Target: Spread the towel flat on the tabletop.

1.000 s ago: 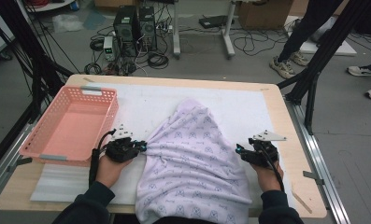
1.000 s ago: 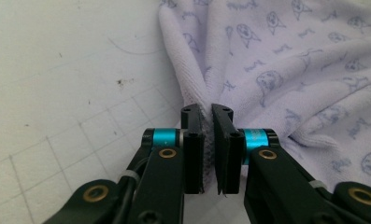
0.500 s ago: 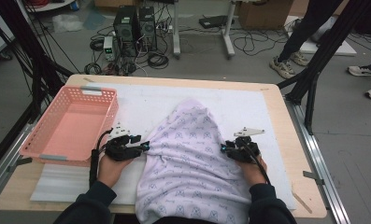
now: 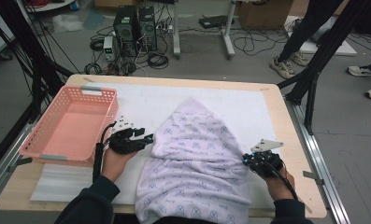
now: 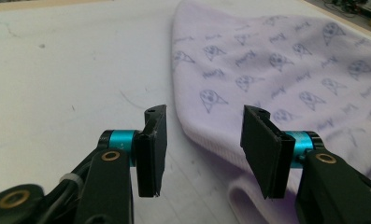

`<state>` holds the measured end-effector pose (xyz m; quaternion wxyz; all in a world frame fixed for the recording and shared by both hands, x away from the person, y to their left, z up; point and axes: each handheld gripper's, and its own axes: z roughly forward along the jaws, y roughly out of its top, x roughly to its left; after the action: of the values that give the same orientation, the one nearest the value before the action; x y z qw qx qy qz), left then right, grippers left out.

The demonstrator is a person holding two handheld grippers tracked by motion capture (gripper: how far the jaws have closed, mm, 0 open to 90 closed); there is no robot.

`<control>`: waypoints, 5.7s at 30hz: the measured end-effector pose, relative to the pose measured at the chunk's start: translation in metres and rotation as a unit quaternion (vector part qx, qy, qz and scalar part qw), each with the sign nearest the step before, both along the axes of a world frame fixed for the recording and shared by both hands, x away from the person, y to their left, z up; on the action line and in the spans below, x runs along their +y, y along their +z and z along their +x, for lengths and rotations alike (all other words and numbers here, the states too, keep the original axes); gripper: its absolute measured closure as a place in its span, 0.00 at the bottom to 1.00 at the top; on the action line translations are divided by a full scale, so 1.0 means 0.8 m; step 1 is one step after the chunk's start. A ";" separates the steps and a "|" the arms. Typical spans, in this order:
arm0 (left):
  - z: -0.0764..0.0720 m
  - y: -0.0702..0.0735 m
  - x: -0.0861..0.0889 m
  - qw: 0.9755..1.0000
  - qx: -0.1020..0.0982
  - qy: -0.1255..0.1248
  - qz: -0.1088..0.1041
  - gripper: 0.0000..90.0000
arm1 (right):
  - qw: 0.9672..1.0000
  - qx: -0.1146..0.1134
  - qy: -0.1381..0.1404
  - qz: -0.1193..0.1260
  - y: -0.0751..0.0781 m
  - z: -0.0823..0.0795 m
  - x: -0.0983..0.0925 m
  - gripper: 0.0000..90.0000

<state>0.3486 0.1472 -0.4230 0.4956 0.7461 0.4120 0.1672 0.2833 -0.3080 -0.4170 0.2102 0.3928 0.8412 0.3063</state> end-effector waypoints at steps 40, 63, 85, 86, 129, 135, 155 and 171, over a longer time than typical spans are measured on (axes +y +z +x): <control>0.001 -0.017 0.019 0.997 0.036 -0.012 0.066 0.93 | 0.990 -0.061 -0.084 0.095 0.000 0.034 -0.006 0.64; -0.012 -0.023 0.027 0.998 0.035 -0.015 0.045 0.91 | 0.992 0.043 -0.033 0.110 -0.034 0.164 0.107 0.59; -0.011 -0.026 0.023 0.998 0.039 -0.016 0.048 0.90 | 0.998 -0.051 -0.033 0.035 0.003 0.146 0.092 0.97; -0.011 -0.026 0.023 0.998 0.039 -0.016 0.048 0.90 | 0.997 -0.061 -0.043 0.032 0.007 0.144 0.084 0.97; -0.012 -0.028 0.017 0.997 0.041 -0.026 0.058 0.89 | 0.993 0.032 -0.052 0.102 -0.026 0.161 0.067 0.64; -0.013 -0.028 0.015 0.997 0.041 -0.028 0.058 0.89 | 0.993 0.032 -0.049 0.101 -0.031 0.159 0.083 0.68; -0.014 -0.028 0.011 0.997 0.040 -0.037 0.057 0.89 | 0.993 0.010 -0.057 0.101 -0.019 0.162 0.071 0.66; -0.016 -0.029 0.007 0.996 0.044 -0.051 0.050 0.90 | 0.985 -0.113 -0.117 -0.059 0.006 0.143 0.055 0.95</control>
<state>0.3361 0.1530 -0.4461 0.4466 0.7969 0.3858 0.1292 0.3975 -0.2644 -0.4120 0.3612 0.4379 0.7770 0.2722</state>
